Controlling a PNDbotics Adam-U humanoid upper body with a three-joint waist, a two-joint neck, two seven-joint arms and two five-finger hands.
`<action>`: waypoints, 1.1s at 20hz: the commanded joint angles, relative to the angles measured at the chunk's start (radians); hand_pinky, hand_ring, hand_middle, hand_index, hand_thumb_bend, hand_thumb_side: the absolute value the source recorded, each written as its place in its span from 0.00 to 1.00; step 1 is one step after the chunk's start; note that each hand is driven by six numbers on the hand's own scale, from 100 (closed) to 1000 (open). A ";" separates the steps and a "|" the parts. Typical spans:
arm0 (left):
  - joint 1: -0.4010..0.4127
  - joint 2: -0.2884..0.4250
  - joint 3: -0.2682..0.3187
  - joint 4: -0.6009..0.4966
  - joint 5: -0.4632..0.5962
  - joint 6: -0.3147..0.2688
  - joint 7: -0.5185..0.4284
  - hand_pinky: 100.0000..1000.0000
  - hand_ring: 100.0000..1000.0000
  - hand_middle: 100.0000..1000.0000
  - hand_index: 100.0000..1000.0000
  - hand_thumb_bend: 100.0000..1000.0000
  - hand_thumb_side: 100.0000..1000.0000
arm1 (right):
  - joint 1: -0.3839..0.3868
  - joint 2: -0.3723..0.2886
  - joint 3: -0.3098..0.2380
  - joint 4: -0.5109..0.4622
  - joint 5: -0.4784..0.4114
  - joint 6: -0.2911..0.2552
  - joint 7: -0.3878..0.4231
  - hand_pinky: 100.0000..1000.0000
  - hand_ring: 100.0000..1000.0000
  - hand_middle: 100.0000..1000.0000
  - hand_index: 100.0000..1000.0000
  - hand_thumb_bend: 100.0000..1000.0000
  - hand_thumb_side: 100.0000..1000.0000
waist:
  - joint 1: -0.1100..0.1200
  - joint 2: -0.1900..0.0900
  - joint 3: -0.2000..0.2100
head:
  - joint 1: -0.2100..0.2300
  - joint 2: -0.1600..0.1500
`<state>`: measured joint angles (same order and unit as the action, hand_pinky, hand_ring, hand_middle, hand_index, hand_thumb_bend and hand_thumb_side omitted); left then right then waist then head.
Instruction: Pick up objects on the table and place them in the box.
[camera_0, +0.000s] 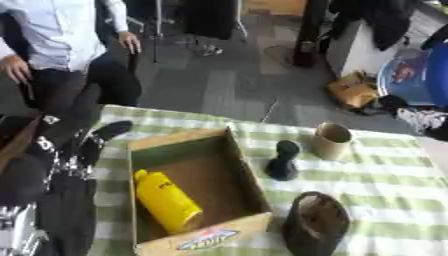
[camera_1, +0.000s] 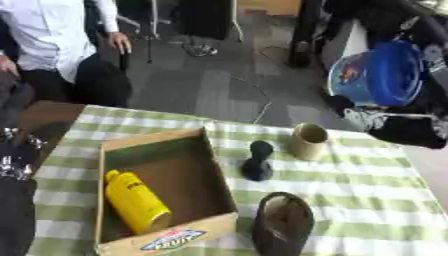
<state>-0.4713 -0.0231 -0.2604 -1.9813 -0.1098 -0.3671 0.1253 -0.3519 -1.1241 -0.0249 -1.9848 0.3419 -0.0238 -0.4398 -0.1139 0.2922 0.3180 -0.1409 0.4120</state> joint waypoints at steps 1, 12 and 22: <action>-0.006 -0.002 -0.002 -0.019 -0.003 -0.008 -0.003 0.77 1.00 0.96 0.79 0.11 1.00 | -0.017 -0.045 -0.023 -0.015 -0.053 -0.017 -0.001 0.00 0.00 0.22 0.45 0.51 0.13 | -0.005 -0.017 0.008 | -0.012 0.005; -0.047 0.013 -0.010 -0.019 0.010 -0.002 -0.010 0.76 1.00 0.96 0.79 0.10 1.00 | -0.019 -0.051 -0.029 -0.015 -0.037 -0.014 -0.124 0.00 0.04 0.24 0.45 0.50 0.15 | -0.034 0.025 0.108 | -0.203 -0.094; -0.110 0.044 0.008 -0.019 -0.004 0.023 -0.003 0.76 1.00 0.96 0.79 0.09 1.00 | -0.025 -0.047 -0.009 0.013 -0.021 0.014 -0.224 0.00 0.04 0.23 0.45 0.52 0.14 | -0.049 0.053 0.225 | -0.407 -0.201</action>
<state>-0.5655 0.0078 -0.2597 -1.9813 -0.1097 -0.3476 0.1199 -0.3643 -1.1290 -0.0247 -1.9761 0.3111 -0.0122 -0.6524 -0.1690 0.3631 0.5490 -0.5299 0.2341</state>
